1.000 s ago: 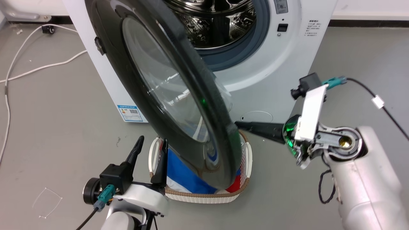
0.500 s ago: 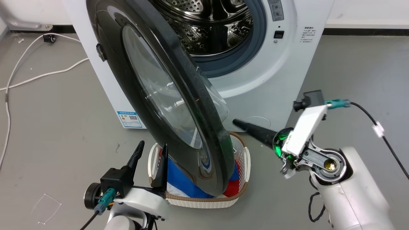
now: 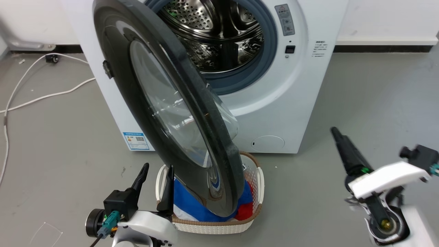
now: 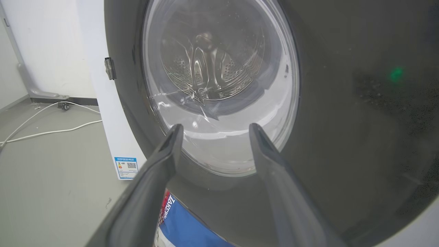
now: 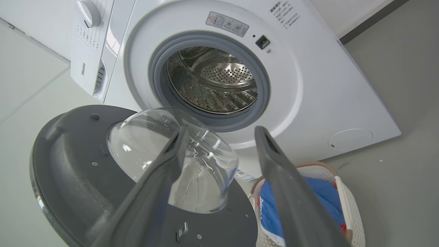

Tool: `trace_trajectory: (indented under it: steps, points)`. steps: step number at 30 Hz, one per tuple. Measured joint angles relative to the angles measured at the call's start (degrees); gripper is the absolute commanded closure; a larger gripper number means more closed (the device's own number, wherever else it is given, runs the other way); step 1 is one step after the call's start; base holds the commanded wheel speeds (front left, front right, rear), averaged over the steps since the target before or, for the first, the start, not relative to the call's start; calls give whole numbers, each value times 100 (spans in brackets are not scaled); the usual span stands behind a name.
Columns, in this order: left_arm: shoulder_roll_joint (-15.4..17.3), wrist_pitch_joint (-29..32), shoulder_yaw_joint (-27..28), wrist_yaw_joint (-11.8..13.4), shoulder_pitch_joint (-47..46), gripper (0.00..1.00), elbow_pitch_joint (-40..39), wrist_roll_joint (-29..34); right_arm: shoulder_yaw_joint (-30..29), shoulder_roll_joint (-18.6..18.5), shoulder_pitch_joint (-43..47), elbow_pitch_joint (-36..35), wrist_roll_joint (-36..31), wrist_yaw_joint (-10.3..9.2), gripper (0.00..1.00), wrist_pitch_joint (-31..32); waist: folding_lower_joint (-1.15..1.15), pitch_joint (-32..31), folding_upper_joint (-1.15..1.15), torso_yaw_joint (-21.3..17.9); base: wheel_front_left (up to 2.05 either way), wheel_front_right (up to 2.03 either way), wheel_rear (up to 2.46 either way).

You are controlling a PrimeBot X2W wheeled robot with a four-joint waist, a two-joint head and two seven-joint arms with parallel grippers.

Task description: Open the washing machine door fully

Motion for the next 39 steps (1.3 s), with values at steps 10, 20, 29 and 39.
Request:
trace_trajectory:
  steps: [10, 20, 29, 39]
  points:
    - [-1, 0, 147, 0, 72, 0, 19, 94, -330, -316, 616, -294, -2444, 0, 0, -1382, 0, -62, 0, -222, 0, 0, 0]
    - [-1, 0, 236, -15, 70, 0, 46, 205, -586, 103, 1007, -905, -4937, 1, 0, -1511, 0, -102, 0, -298, 0, 0, 0]
    - [-1, 0, 233, -42, 14, 0, 111, 244, -485, 352, 1238, -590, -5291, 1, 0, -1468, 0, -79, 0, -286, 0, 0, 0]
    - [-1, 0, 277, -40, 4, 0, 142, 245, -494, 427, 1157, -336, -5302, 1, 0, -1549, 0, -46, 0, -303, 0, 0, 0]
